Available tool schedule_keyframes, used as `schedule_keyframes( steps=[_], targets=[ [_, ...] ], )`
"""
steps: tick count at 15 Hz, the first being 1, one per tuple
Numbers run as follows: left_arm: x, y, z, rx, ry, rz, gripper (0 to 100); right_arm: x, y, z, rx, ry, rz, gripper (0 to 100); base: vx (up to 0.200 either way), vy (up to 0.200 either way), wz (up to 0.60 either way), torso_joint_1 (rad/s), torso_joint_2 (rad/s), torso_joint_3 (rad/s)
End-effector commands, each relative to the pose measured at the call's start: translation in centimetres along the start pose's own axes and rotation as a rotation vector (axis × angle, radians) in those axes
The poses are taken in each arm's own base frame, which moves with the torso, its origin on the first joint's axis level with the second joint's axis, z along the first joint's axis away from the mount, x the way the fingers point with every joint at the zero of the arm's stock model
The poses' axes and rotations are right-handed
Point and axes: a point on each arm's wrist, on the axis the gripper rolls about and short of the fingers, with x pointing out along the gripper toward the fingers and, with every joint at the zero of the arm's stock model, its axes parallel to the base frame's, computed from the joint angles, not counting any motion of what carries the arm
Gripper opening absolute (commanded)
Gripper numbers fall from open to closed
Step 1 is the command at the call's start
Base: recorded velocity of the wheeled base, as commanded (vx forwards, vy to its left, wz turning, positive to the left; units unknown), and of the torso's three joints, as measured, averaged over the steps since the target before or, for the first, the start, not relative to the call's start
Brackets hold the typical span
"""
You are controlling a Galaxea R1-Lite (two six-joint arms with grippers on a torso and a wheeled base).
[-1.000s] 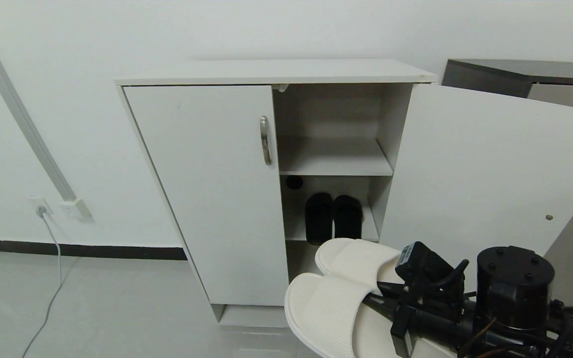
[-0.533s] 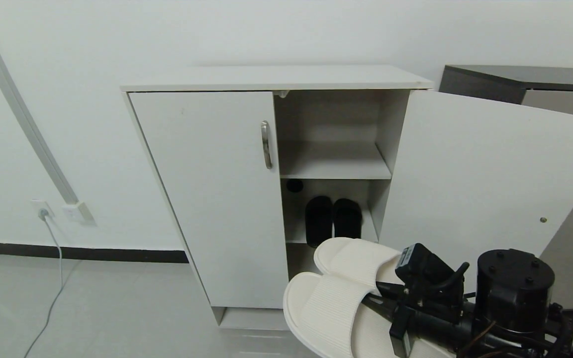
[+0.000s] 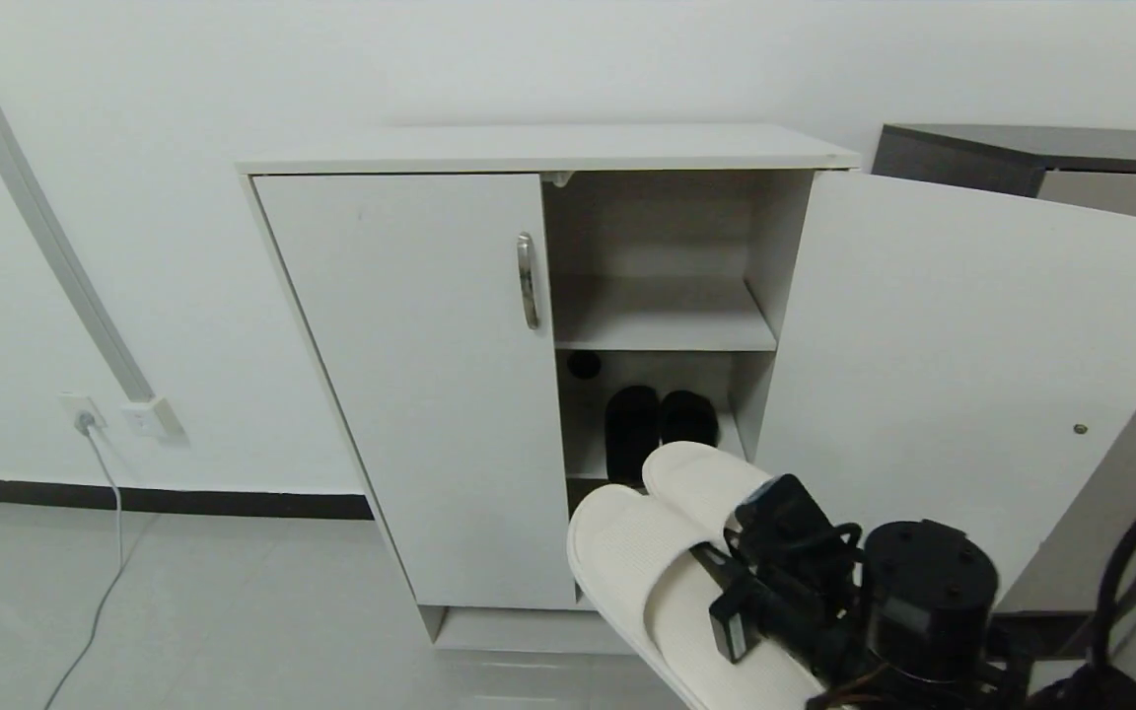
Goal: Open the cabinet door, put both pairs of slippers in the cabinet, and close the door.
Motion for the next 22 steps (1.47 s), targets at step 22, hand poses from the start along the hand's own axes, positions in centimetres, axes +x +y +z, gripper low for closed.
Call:
schedule_keyframes(
  steps=[22],
  targets=[
    [0.0, 0.0, 0.0, 0.002, 0.001, 0.0, 0, 8.7, 3.1, 10.5, 0.217, 0.042, -0.508, 0, 0.0, 0.0, 0.0, 0.001, 0.01, 0.006]
  ],
)
